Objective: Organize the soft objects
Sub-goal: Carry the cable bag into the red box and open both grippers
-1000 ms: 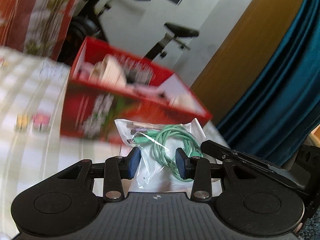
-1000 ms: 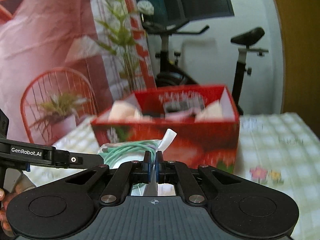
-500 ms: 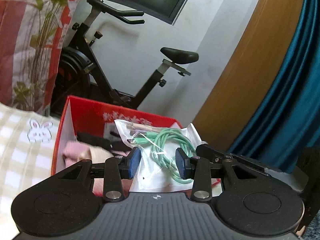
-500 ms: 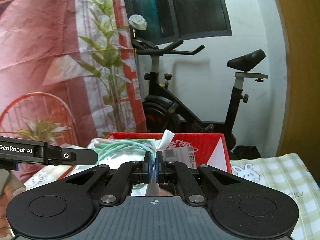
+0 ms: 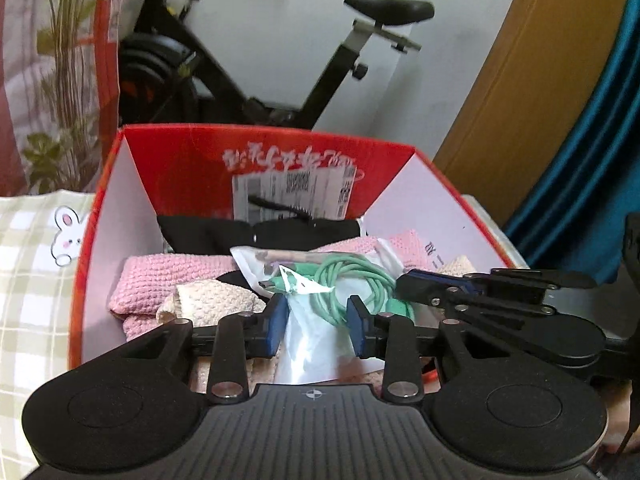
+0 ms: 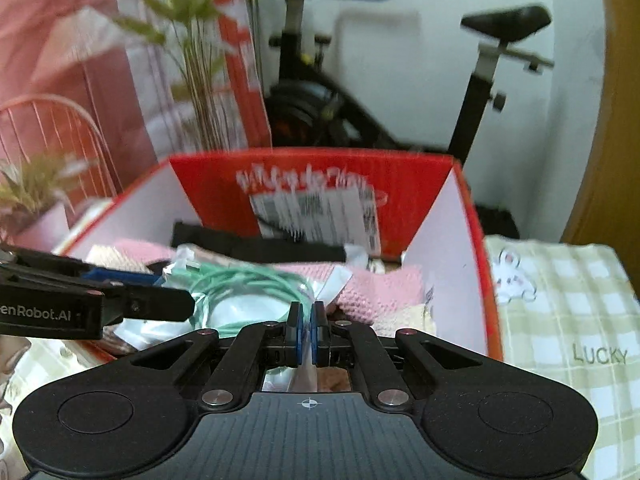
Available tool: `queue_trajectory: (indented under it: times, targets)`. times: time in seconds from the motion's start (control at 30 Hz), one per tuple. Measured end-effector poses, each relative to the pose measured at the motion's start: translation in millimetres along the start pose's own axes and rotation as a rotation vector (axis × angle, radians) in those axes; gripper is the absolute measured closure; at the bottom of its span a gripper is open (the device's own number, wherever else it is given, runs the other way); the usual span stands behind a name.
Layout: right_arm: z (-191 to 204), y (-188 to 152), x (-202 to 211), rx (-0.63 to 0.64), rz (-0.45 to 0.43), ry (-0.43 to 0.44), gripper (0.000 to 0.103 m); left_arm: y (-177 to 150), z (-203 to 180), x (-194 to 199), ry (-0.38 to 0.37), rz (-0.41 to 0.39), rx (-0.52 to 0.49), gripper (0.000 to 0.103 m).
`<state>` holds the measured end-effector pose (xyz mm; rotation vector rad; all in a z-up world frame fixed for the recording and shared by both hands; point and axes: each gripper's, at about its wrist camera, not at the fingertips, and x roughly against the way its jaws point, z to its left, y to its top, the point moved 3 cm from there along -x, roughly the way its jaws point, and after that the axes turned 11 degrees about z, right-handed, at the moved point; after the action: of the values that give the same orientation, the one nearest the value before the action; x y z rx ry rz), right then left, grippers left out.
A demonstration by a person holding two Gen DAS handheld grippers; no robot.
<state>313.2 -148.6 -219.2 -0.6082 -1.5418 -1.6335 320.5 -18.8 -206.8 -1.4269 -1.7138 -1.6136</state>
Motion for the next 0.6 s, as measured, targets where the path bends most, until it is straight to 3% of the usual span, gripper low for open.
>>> queue_trajectory:
  times: [0.27, 0.5, 0.6]
  targets:
    - [-8, 10, -29, -0.056, 0.155, 0.018, 0.098, 7, 8, -20, -0.017, 0.114, 0.017, 0.071]
    - [-11, 9, -36, -0.075, 0.184, 0.019, 0.097, 5, 2, -16, -0.015, 0.098, -0.007, 0.070]
    - [-12, 9, -33, -0.077, 0.181, 0.012, 0.096, 3, -3, -10, -0.045, 0.074, -0.029, 0.053]
